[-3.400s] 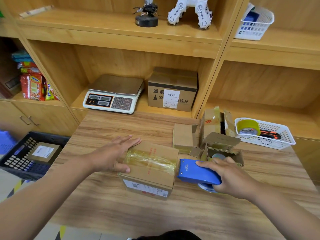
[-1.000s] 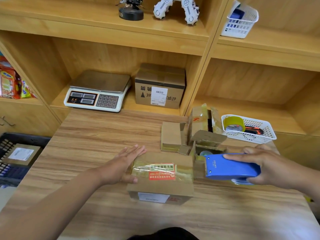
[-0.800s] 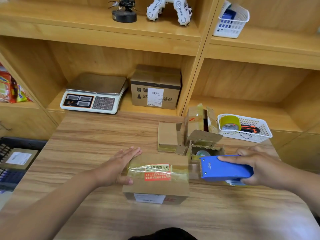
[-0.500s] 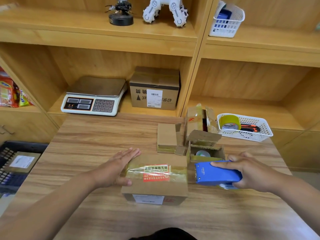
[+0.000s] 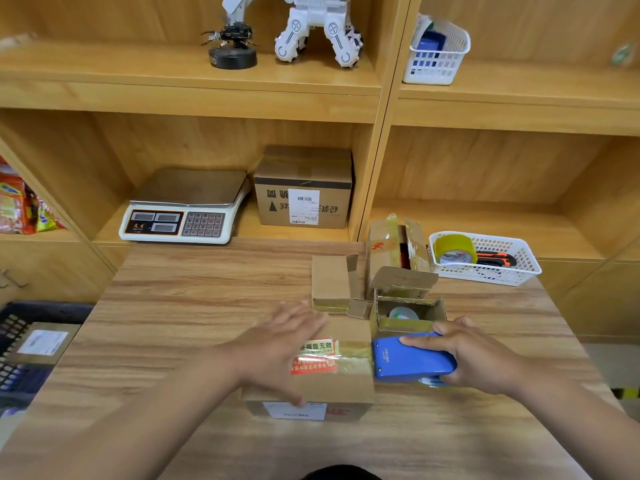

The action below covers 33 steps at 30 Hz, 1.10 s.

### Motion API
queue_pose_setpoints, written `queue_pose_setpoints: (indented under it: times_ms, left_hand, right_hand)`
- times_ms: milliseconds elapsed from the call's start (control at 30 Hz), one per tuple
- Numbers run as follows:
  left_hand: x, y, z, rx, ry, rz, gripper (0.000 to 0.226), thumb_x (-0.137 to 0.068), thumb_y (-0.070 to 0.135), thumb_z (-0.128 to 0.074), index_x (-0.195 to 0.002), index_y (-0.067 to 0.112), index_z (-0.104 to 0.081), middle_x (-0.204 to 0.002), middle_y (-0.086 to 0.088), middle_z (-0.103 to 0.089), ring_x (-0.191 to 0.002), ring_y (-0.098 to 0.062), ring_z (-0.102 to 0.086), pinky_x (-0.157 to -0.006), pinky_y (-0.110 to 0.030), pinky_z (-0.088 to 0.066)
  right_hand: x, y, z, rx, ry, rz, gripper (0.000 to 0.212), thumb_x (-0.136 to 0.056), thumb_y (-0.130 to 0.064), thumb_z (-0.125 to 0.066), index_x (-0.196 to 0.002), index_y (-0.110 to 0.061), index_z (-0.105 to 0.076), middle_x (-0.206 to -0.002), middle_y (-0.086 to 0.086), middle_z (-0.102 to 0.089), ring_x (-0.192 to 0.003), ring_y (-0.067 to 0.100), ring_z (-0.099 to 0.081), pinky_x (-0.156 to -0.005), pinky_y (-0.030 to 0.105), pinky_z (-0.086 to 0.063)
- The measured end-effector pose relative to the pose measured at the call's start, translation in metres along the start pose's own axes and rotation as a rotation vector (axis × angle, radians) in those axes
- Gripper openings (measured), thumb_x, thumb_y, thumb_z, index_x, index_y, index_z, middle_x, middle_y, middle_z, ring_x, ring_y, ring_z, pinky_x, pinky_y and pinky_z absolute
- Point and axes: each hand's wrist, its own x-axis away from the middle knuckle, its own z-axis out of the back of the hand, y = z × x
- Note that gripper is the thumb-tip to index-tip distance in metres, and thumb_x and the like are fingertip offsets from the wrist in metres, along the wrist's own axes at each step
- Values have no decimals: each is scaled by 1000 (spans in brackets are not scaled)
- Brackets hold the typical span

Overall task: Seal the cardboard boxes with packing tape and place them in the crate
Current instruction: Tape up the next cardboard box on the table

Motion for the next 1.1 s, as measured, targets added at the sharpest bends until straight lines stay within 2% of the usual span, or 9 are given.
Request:
queue_pose_setpoints:
  times_ms: [100, 300, 433, 533, 667, 767, 933, 1033, 1100]
  left_hand:
    - [-33, 35, -9, -46, -16, -79, 131, -58, 74, -67, -145, 35, 22, -156, 6, 22, -137, -11, 31, -110, -37, 22]
    - [-72, 78, -21, -151, -36, -22, 139, -57, 69, -73, -145, 23, 25, -155, -11, 25, -141, -23, 26, -108, -43, 21]
    - [-71, 80, -17, -175, 12, -26, 135, -56, 64, -75, -148, 22, 14, -155, -13, -3, -143, -32, 1, -117, -50, 0]
    - [-62, 69, -6, -133, 68, -63, 132, -53, 64, -75, -147, 28, 10, -145, -9, -18, -135, -32, -14, -116, -44, -13]
    - [-36, 40, 20, 103, 188, -108, 131, -45, 63, -75, -142, 42, 11, -146, 15, -6, -139, -14, -5, -113, -30, -7]
    - [-8, 15, 32, 263, 246, -79, 133, -43, 67, -75, -138, 51, 17, -143, 31, -2, -139, -4, -5, -112, -28, -14]
    - [36, -24, 29, 421, 252, 48, 136, -46, 56, -81, -141, 48, 17, -154, 21, -1, -140, 5, -8, -112, -15, -15]
    - [56, -44, 30, 442, 203, 114, 140, -48, 55, -80, -142, 43, 23, -154, 21, 7, -142, 2, 3, -116, -20, -10]
    - [64, -51, 31, 481, 203, 157, 139, -48, 57, -79, -142, 43, 23, -154, 22, 11, -142, 1, 9, -116, -23, -7]
  right_hand:
    - [1, 0, -1, -18, 15, -5, 70, -83, -61, -57, -129, -67, -5, -99, -22, -34, -87, -10, -23, -82, 4, -14]
    - [4, -5, -2, 4, 55, -22, 70, -83, -61, -57, -126, -68, -2, -101, -18, -38, -101, 6, -40, -96, 22, -26]
    - [8, -11, 1, -4, 79, -31, 68, -85, -59, -56, -126, -68, -3, -98, -19, -37, -99, 6, -38, -94, 22, -26]
    - [6, -19, 14, 3, 99, -34, 70, -84, -60, -56, -131, -65, -4, -91, -24, -31, -91, 2, -32, -89, 19, -23]
    - [2, -36, 46, -68, 158, -25, 69, -80, -62, -59, -127, -70, -9, -93, -26, -35, -90, 6, -27, -82, 19, -24]
    - [-6, -53, 68, -117, 224, 20, 70, -78, -58, -64, -125, -73, -14, -98, -25, -40, -93, 10, -30, -86, 19, -28]
    - [-38, -96, 78, -44, 225, 89, 71, -80, -59, -60, -120, -79, -5, -97, -25, -36, -96, 13, -27, -87, 20, -29]
    - [-60, -122, 78, 1, 216, 127, 71, -80, -64, -55, -122, -75, 1, -95, -18, -39, -92, 13, -25, -81, 18, -22]
    - [-75, -139, 81, 33, 203, 154, 70, -80, -66, -53, -130, -71, -4, -89, -18, -36, -83, 10, -20, -75, 18, -20]
